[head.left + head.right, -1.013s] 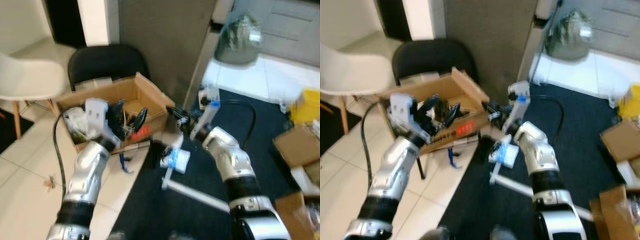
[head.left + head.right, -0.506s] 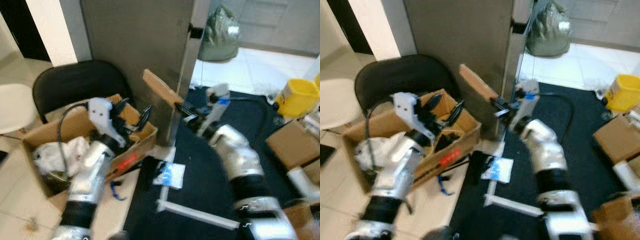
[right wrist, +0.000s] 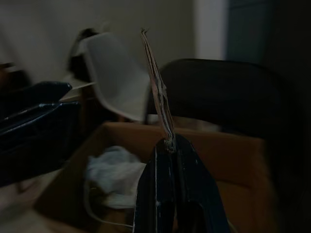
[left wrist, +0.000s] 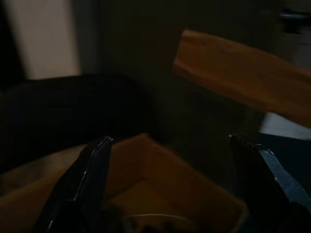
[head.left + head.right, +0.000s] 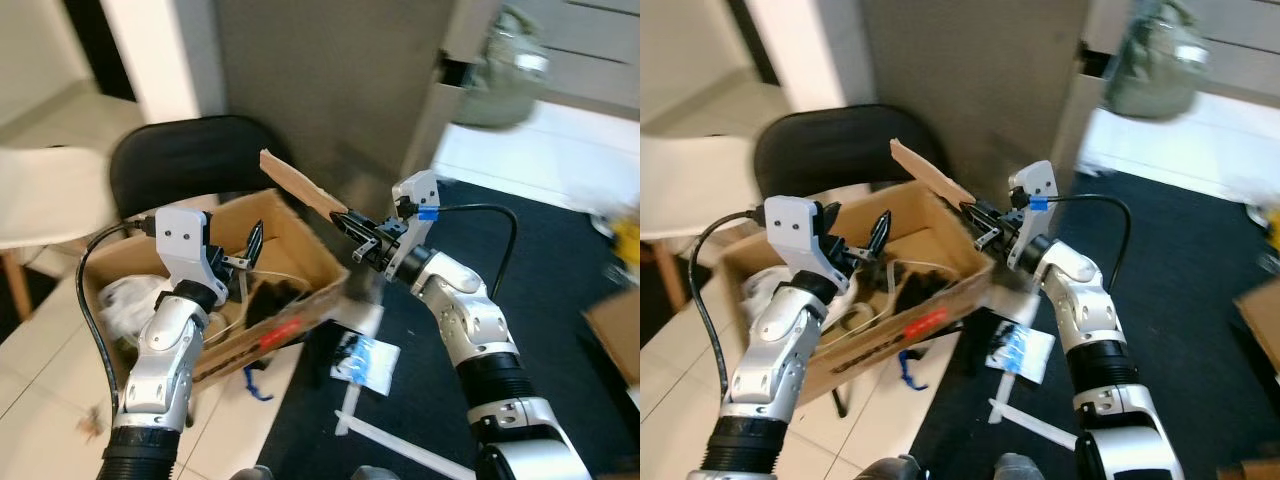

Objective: Picking trash to rubbish bin

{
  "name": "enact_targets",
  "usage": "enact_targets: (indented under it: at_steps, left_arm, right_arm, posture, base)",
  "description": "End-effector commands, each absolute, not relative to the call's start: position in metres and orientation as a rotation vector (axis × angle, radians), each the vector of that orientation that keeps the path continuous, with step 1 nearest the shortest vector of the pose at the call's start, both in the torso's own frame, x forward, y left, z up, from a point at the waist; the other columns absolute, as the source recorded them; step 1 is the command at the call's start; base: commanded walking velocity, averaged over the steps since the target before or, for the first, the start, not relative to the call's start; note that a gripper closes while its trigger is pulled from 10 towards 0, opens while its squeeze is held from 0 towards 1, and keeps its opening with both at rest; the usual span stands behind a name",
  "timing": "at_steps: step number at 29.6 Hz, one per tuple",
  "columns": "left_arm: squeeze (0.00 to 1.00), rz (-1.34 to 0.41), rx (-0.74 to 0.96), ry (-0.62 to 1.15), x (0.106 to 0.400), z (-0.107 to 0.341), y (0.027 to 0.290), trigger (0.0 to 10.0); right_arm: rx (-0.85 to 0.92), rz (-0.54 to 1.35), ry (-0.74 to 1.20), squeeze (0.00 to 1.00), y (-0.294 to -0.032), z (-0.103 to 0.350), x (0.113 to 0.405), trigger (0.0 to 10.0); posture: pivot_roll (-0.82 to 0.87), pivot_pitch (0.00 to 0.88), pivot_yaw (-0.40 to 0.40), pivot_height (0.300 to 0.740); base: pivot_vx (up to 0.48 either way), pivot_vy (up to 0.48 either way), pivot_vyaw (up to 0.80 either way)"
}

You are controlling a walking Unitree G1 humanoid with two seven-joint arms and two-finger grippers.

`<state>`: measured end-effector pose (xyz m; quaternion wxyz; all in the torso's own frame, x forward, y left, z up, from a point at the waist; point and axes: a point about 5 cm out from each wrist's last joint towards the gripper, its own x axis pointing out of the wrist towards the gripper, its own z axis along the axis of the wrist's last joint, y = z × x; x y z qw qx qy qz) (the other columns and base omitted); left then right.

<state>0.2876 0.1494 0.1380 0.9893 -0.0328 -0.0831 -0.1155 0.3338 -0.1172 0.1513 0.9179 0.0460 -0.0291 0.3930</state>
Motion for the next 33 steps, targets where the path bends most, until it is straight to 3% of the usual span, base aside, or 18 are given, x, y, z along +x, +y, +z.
enact_targets:
  at_steps: [1,10,16,19,23,33]
  left_arm:
    - [0.0,-0.235,-0.043,-0.155,0.286,0.137,0.148,10.0]
    - [0.0,-0.229,-0.018,-0.137,0.283,0.136,0.152,10.0]
    - [0.0,-0.294,-0.088,-0.14,0.282,0.139,0.153,10.0]
    - [0.0,-0.382,-0.169,-0.18,0.277,0.147,0.151,10.0]
    - [0.0,-0.507,-0.219,-0.22,0.268,0.157,0.146,10.0]
    - [0.0,-0.713,-0.304,-0.205,0.253,0.161,0.136,10.0]
  right_arm:
    - [0.065,0.817,-0.063,0.0,-0.116,0.152,0.333,10.0]
    - [0.036,0.814,-0.053,0.0,-0.116,0.15,0.333,10.0]
    - [0.078,0.825,-0.081,0.0,-0.117,0.153,0.332,10.0]
    - [0.137,0.921,-0.138,0.0,-0.117,0.158,0.324,10.0]
    - [0.096,1.085,-0.168,0.0,-0.119,0.156,0.308,10.0]
    - [0.088,1.181,-0.161,0.0,-0.135,0.156,0.3,10.0]
  posture:
    - [-0.02,0.0,-0.011,0.74]
    - [-0.02,0.0,-0.011,0.74]
    - [-0.02,0.0,-0.011,0.74]
    - [-0.03,0.0,-0.007,0.74]
    - [-0.02,0.0,-0.005,0.74]
    - [-0.02,0.0,0.0,0.74]
  base:
    - [0.0,0.0,0.78]
    - [0.0,0.0,0.78]
    - [0.0,0.0,0.0]
    - [0.0,0.0,0.0]
    - [0.0,0.0,0.0]
    - [0.0,0.0,0.0]
